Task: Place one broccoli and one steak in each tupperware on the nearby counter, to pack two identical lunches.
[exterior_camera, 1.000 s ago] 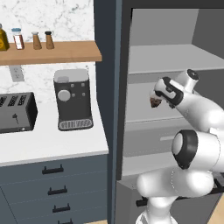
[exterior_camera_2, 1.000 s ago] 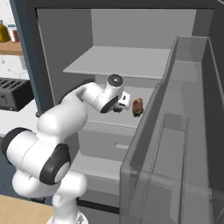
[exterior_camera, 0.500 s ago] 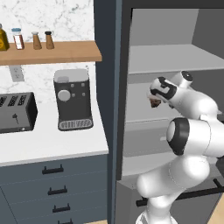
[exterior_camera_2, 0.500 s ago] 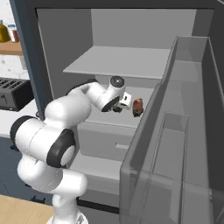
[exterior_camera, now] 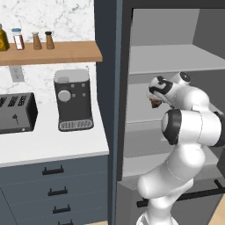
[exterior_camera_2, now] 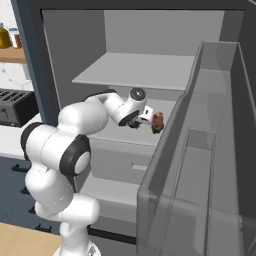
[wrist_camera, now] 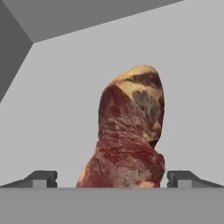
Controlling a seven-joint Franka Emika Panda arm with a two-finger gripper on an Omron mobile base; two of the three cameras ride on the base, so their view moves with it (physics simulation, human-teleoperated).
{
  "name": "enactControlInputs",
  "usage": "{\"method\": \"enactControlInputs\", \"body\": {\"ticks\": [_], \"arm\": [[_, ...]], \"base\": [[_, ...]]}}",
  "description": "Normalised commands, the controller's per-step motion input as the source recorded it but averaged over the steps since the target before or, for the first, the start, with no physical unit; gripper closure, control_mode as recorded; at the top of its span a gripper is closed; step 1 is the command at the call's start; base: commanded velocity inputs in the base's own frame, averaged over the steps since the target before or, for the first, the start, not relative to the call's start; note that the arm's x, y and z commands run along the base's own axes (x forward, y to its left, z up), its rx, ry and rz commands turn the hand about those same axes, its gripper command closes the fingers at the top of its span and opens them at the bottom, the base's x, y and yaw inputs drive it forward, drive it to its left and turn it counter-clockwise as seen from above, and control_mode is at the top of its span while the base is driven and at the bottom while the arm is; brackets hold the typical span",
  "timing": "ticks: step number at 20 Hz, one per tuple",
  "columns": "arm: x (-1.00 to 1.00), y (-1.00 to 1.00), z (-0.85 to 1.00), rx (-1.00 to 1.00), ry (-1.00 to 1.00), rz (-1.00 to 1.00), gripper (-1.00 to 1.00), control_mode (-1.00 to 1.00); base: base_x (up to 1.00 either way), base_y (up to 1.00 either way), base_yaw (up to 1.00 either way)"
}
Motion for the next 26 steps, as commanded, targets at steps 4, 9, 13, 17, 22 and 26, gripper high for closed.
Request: {"method": "enactControlInputs", "body": {"ticks": [4, 9, 13, 17, 22, 26], "arm": [[0.25, -0.07, -0.16, 0.0, 0.0, 0.0, -1.0, -1.0], [0.16, 0.03, -0.39, -0.03, 0.0, 0.01, 1.0, -1.0], [-0.05, 0.52, -1.0, -0.01, 0.01, 0.11, 1.0, -1.0], [-0.31, 0.18, -0.91, 0.04, 0.0, 0.11, 1.0, -1.0], [-0.34, 0.0, -0.59, 0.02, 0.0, 0.08, 1.0, -1.0], [-0.5, 0.0, -0.03, 0.0, 0.0, 0.11, 1.0, -1.0]], "base": [[0.0, 0.0, 0.0], [0.0, 0.0, 0.0], [0.0, 0.0, 0.0], [0.0, 0.0, 0.0], [0.0, 0.0, 0.0], [0.0, 0.0, 0.0]]}}
